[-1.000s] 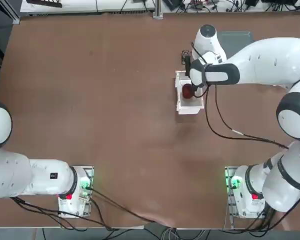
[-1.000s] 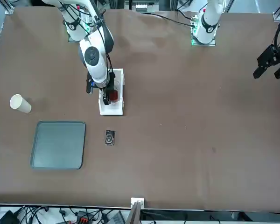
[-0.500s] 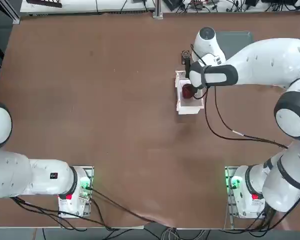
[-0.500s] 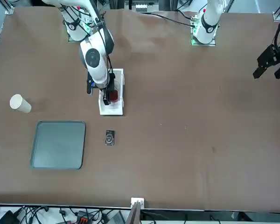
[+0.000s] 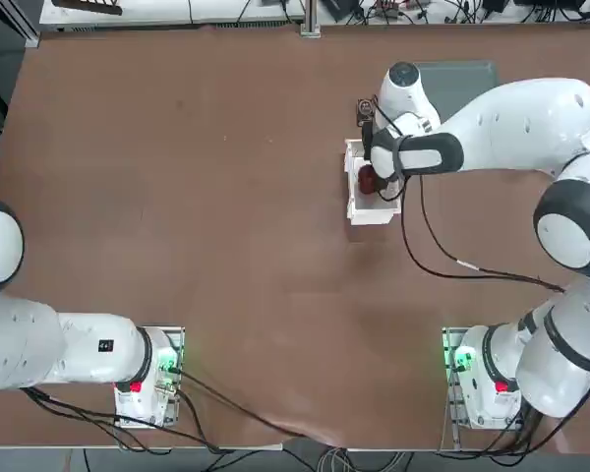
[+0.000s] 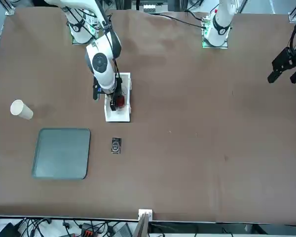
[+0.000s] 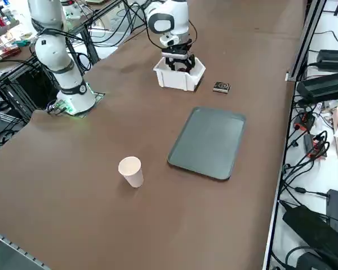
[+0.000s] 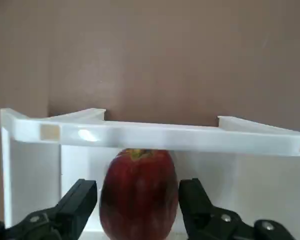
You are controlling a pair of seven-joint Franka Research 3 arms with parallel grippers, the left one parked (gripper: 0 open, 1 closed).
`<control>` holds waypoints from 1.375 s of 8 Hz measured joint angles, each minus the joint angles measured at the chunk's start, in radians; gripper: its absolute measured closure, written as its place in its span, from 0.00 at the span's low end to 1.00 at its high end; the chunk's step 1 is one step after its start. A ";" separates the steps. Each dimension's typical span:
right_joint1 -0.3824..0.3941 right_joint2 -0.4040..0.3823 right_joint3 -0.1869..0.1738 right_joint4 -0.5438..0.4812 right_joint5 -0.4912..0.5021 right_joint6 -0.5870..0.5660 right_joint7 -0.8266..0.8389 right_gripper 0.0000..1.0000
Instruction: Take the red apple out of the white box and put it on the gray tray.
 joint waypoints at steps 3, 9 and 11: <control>0.009 0.031 0.000 -0.003 0.000 0.032 -0.001 0.00; -0.006 0.021 -0.012 0.018 0.000 0.042 -0.093 0.19; -0.006 -0.046 -0.013 0.081 0.000 -0.112 -0.119 0.19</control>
